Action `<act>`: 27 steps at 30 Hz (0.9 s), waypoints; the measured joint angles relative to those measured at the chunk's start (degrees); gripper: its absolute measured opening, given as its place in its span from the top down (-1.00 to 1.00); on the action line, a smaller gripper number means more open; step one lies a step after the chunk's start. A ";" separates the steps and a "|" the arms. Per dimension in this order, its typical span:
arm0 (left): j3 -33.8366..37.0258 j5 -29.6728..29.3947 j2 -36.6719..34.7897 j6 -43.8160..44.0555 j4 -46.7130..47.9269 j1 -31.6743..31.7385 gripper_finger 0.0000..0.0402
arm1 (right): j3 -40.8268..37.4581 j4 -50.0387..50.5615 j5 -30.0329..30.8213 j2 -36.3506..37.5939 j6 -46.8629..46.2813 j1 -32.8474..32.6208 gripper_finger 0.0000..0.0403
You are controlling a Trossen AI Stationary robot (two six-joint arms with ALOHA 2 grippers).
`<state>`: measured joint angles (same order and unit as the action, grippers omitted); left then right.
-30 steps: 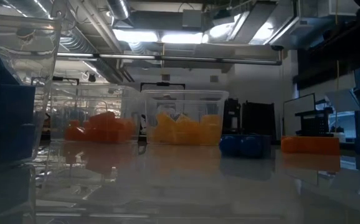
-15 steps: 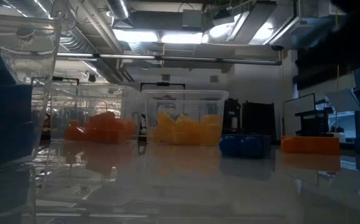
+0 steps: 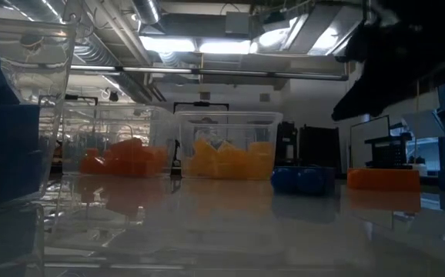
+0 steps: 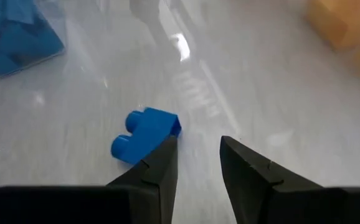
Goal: Sort blocks
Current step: Put the blue game piece into the bottom transparent bin
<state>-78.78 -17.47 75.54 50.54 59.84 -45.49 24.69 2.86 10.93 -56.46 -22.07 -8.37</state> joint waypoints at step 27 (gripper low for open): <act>0.04 -2.23 -0.21 -2.97 1.23 -0.70 -0.03 | 0.24 -23.45 -30.64 -27.81 -1.78 12.53 0.41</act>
<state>-78.74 -19.70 75.33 47.57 61.08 -46.19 24.93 -20.59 -19.71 -84.27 -23.86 4.16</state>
